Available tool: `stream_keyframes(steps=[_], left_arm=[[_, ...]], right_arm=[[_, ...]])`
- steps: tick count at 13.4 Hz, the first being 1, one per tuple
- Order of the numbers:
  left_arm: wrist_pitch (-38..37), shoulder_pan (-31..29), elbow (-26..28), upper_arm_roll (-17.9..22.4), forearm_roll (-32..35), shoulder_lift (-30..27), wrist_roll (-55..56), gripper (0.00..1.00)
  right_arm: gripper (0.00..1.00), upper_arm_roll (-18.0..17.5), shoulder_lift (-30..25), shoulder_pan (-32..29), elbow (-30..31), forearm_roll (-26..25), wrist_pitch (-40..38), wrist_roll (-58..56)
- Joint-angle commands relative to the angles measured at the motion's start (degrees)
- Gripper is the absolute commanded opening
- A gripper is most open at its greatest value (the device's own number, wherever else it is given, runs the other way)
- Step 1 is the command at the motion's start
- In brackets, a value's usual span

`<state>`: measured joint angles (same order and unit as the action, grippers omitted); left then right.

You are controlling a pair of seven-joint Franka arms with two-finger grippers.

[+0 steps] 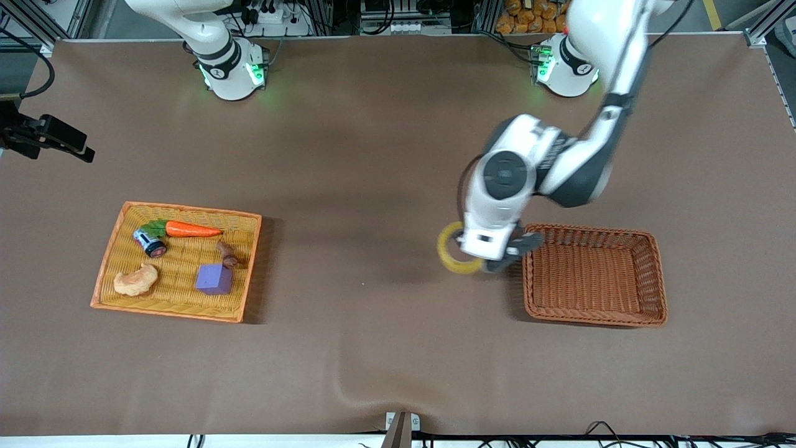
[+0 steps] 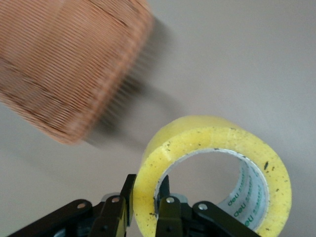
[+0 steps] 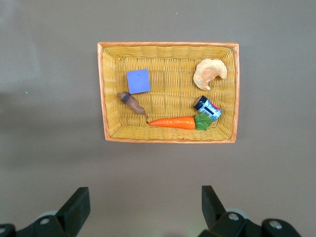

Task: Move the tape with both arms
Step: 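Carry the tape with the left gripper and lower it into the basket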

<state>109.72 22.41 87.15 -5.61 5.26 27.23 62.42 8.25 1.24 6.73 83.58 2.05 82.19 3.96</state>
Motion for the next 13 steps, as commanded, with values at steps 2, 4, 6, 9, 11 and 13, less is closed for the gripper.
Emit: stream_keyframes(steps=[2,4,6,9,11,13], left_arm=[[3.0,-12.2,10.2,-1.1,1.1,-6.3,-1.2,0.0],[9.2,-15.9,19.3,-1.1,1.1,-9.5,-4.0,0.0],[22.3,-20.8,29.5,-1.3,1.2,-13.8,-4.5,0.0],[33.2,-22.9,33.9,-1.1,1.9,-10.6,-4.6,0.0],[33.3,-24.6,33.6,-1.2,4.0,-8.6,-4.7,0.0],[33.3,-25.4,32.9,-1.2,4.5,-6.8,-4.7,0.1]], right_arm=[[1.0,-0.6,0.5,-0.1,-0.7,0.6,-0.2,-0.5],[1.0,-0.6,0.6,0.9,-0.7,0.1,-0.2,0.2],[1.0,-0.6,0.8,1.5,-0.7,-0.9,-0.2,0.2],[1.0,-0.6,0.7,1.5,-0.7,-0.7,-0.4,0.1],[1.0,-0.6,0.8,1.6,-0.7,-0.6,-0.3,0.2],[1.0,-0.6,0.8,1.7,-0.7,-0.6,-0.3,0.2]])
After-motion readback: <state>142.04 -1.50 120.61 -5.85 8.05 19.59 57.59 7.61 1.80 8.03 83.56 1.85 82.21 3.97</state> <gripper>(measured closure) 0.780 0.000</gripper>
